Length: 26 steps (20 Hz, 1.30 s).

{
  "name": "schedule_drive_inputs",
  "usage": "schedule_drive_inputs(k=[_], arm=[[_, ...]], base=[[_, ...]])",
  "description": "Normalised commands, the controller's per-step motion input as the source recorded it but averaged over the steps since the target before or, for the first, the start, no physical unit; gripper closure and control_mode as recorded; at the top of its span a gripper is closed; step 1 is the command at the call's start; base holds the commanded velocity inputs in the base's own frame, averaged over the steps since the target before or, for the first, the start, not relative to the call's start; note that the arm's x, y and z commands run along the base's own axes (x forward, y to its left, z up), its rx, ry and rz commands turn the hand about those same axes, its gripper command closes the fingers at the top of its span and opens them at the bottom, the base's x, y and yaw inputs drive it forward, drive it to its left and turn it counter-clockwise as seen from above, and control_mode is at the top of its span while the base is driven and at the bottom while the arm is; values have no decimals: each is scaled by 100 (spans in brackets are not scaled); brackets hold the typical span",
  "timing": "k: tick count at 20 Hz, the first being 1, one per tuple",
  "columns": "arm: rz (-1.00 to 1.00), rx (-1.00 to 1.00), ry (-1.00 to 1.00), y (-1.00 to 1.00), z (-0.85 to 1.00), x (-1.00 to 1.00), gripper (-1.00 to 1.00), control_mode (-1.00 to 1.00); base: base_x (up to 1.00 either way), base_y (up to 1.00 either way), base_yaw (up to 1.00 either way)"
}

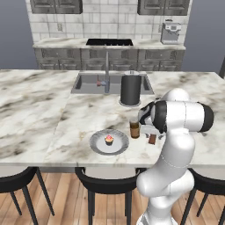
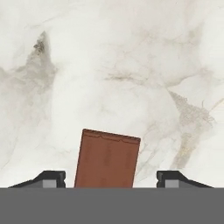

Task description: Take the cinnamon bottle from the cabinet and place it on the dining table, next to the plate with the cupcake. Then take the chocolate from the dining counter and place it on the cupcake plate.

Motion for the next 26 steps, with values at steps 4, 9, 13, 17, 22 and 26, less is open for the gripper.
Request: schedule_drive_inputs(k=[4,9,13,17,22,26], arm=[[0,-1,0,0,-76,-26,100,-100],[0,-1,3,-2,-75,-30,100,-100],[0,0,1,-1,-49,-36,100,-100],[0,6,0,-6,-2,-32,100,-100],[0,13,0,-1,26,-53,100,-100],[0,10,0,1,47,-44,100,-100]], base=[[0,0,0],[0,0,0],[0,0,0],[0,0,0],[0,0,0],[0,0,0]])
